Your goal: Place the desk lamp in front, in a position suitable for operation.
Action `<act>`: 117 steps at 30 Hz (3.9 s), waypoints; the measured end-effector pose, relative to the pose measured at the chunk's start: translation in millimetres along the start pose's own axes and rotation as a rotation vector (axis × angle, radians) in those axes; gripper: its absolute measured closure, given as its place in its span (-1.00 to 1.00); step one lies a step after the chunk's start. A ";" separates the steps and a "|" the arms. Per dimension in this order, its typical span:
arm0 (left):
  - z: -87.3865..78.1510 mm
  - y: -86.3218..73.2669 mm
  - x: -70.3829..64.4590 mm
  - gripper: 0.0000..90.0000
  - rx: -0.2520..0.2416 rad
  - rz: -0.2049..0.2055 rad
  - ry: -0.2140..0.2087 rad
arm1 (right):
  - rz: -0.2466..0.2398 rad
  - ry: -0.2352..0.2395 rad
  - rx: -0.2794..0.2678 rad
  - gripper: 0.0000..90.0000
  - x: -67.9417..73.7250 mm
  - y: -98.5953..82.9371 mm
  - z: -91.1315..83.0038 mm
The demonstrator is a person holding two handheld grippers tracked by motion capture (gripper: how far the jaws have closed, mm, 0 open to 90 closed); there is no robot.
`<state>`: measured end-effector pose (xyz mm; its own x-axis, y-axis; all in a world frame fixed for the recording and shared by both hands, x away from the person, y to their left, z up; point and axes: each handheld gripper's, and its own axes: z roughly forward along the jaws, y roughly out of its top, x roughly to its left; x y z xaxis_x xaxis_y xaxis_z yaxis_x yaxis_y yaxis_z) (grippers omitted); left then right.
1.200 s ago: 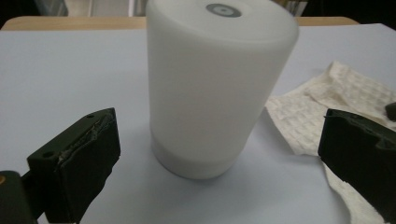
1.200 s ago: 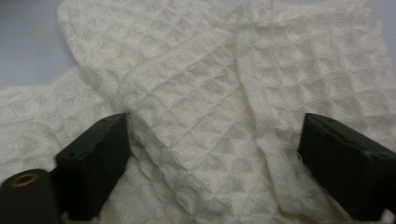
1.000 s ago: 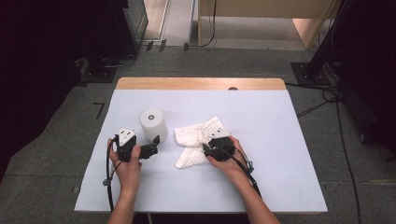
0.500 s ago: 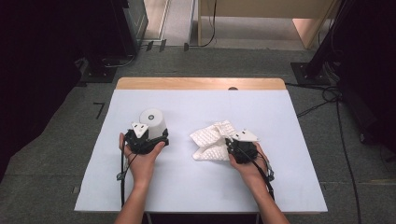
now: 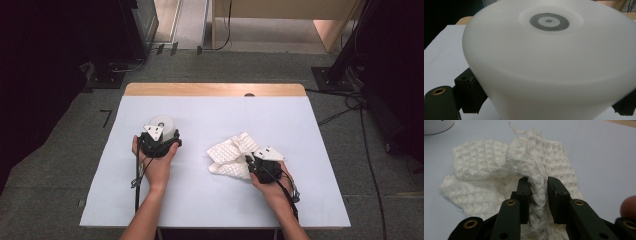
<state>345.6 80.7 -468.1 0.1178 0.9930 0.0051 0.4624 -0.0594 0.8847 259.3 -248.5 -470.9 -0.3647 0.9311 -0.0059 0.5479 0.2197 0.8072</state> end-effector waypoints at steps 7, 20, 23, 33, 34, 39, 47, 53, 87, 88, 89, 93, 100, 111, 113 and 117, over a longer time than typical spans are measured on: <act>-10.6 -0.3 8.8 -0.81 -0.019 0.059 -0.127 | 0.013 -0.005 -0.010 0.61 -5.7 -2.5 -6.4; -77.8 -12.7 7.2 -0.81 0.001 0.389 -0.750 | 0.046 -0.018 -0.029 0.57 -10.1 -0.4 -10.1; -78.1 -21.7 4.6 -0.81 0.025 0.417 -0.790 | 0.048 -0.014 -0.024 0.52 -11.0 -4.6 -6.5; -73.6 -38.9 0.1 -0.91 -0.005 0.369 -0.771 | 0.048 0.027 0.002 0.12 -13.4 -13.8 -2.8; -75.3 -40.5 0.0 -0.96 -0.004 0.349 -0.760 | 0.045 0.034 -0.001 0.02 -13.8 -13.8 -3.6; -83.1 -50.8 -3.5 -1.00 -0.006 0.257 -0.646 | 0.019 0.039 -0.051 -0.32 -15.8 -11.0 -13.6; -94.2 -58.0 -36.4 -1.00 -0.028 0.218 -0.451 | 0.070 0.096 -0.113 -0.43 -9.6 9.7 -27.5; -89.1 -59.4 -35.4 -0.86 0.008 0.180 -0.428 | 0.121 0.021 0.031 -0.33 2.6 31.0 12.5; -91.5 -59.4 -25.0 -0.83 0.002 0.223 -0.464 | -0.057 0.124 0.199 -0.76 14.6 -14.6 8.4; -91.1 -59.5 -24.5 -0.84 0.005 0.219 -0.468 | -0.070 0.106 0.212 -0.77 14.2 -17.0 10.6; -91.1 -59.5 -24.5 -0.84 0.005 0.219 -0.468 | -0.082 0.097 0.213 -0.79 13.3 -18.2 11.6; -90.9 -60.0 -23.8 -0.84 0.007 0.214 -0.475 | -0.052 0.115 0.208 -0.76 7.1 -21.3 10.2; -90.5 -60.3 -23.0 -0.84 0.003 0.218 -0.482 | -0.086 0.133 0.171 -0.60 2.3 -22.9 -0.2; -89.2 -61.2 -23.3 -0.86 0.012 0.210 -0.482 | -0.092 0.192 0.072 -0.90 6.3 -6.0 2.5; -89.2 -61.5 -23.2 -0.86 0.013 0.210 -0.482 | -0.101 0.169 0.128 -0.90 9.4 -11.2 14.2; -88.9 -61.9 -22.8 -0.86 0.017 0.206 -0.486 | -0.110 0.161 0.178 -0.87 7.3 -17.8 18.0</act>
<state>236.2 70.8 -481.5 0.6001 0.7988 -0.0422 0.4002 -0.2541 0.8805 260.4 -240.4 -495.9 -0.5367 0.8436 0.0177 0.6171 0.3781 0.6901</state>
